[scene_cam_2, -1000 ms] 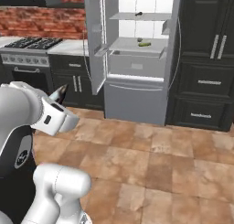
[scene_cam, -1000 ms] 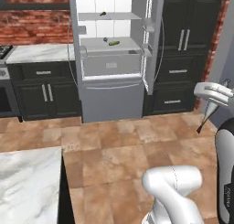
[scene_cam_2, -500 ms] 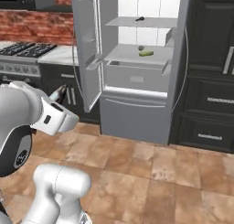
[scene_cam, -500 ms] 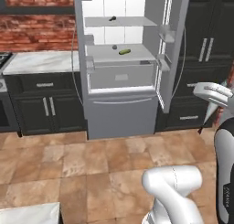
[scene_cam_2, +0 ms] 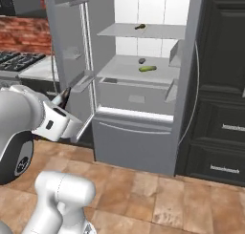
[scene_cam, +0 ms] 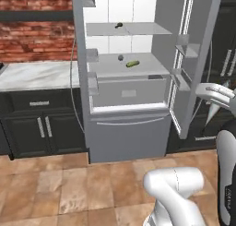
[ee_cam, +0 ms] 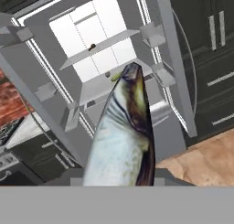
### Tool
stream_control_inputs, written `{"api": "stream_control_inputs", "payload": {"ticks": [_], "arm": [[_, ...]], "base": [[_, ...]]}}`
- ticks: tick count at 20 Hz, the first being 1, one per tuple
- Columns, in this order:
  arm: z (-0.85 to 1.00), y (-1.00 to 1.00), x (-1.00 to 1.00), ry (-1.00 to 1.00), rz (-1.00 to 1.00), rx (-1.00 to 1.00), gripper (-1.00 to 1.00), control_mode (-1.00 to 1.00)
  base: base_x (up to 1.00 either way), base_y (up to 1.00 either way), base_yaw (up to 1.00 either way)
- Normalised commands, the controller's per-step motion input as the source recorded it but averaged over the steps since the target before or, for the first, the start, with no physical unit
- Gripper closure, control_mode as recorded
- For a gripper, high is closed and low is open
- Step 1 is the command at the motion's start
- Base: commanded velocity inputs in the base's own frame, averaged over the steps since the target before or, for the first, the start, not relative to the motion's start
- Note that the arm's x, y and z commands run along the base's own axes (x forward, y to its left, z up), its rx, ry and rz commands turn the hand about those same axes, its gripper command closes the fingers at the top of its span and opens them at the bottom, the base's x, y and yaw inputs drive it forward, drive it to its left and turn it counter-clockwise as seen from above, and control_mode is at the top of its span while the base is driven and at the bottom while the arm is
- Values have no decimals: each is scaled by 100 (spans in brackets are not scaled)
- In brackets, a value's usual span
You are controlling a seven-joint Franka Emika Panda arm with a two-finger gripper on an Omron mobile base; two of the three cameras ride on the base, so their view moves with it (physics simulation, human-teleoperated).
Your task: Transport the fish and cucumber to the fridge. Place the fish on the rack containing meat and place the cucumber on the rack containing the vegetable, ensuring meats and vegetables are on different racks.
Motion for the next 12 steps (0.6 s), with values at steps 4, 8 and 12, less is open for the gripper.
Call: {"api": "stream_control_inputs", "payload": {"ticks": [4, 8, 12], "arm": [[0, 0, 0, 0, 0, 0, 100, 100], [0, 0, 0, 0, 0, 0, 100, 100], [0, 0, 0, 0, 0, 0, 100, 100]], "base": [[100, -2, 0], [100, -2, 0], [100, 2, 0]]}}
